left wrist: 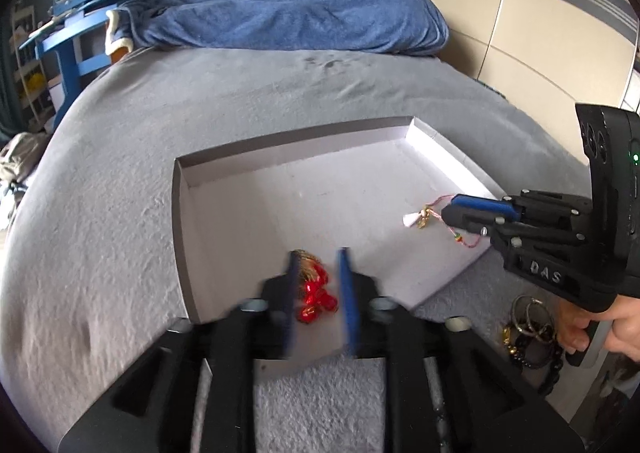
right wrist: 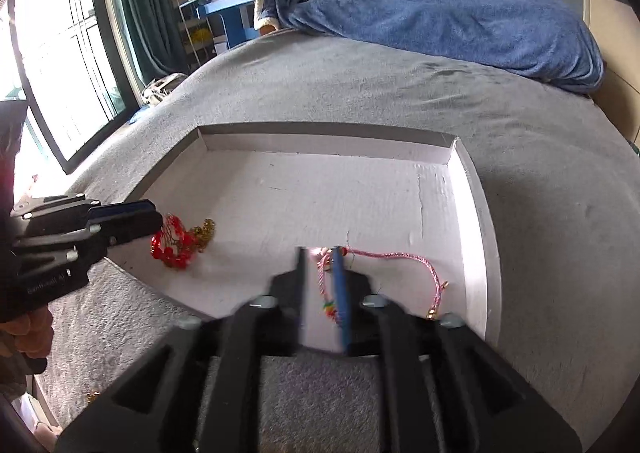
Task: Organize jewelry
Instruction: 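Lower both held items into the box tray and open both grippers, then grasp the gold ring brooch with the left gripper while the right approaches the silver bangle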
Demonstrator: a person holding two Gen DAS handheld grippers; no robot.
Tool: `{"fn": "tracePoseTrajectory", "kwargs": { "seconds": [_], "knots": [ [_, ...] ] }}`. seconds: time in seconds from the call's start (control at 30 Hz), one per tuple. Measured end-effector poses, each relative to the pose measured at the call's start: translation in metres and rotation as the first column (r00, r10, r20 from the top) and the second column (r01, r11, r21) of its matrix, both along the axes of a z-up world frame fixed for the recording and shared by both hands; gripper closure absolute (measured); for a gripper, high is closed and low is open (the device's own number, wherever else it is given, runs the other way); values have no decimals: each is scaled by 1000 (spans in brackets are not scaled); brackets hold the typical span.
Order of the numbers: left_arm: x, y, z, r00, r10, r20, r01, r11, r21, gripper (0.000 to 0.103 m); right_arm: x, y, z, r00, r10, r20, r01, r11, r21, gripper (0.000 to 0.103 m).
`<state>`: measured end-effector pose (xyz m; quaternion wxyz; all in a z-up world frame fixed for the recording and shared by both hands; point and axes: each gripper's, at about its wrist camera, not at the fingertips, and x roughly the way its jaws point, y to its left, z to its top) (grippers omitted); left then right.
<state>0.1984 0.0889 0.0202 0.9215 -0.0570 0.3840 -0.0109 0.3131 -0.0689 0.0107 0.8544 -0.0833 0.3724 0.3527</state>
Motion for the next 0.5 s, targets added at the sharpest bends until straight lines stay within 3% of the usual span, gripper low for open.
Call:
{"fn": "tracePoseTrajectory", "kwargs": {
  "seconds": [0.03,0.17,0.3,0.5],
  "knots": [
    [-5,0,1,1000,5,9,-4,1000,-9,64,-2,-1,1,1000,0,1,0,1000,14,66],
    [-23,-8,6,999,-6,34,5,1000,6,54,-19,-16,12,1000,-5,26,3,998,59,65],
    [-41,-15,13,998,-6,61,6,1000,1,36,-34,-32,18,999,-30,37,27,996,87,60],
    [-67,-27,16,997,-14,73,15,1000,-14,33,-54,-52,21,997,-72,38,69,994,89,55]
  ]
}}
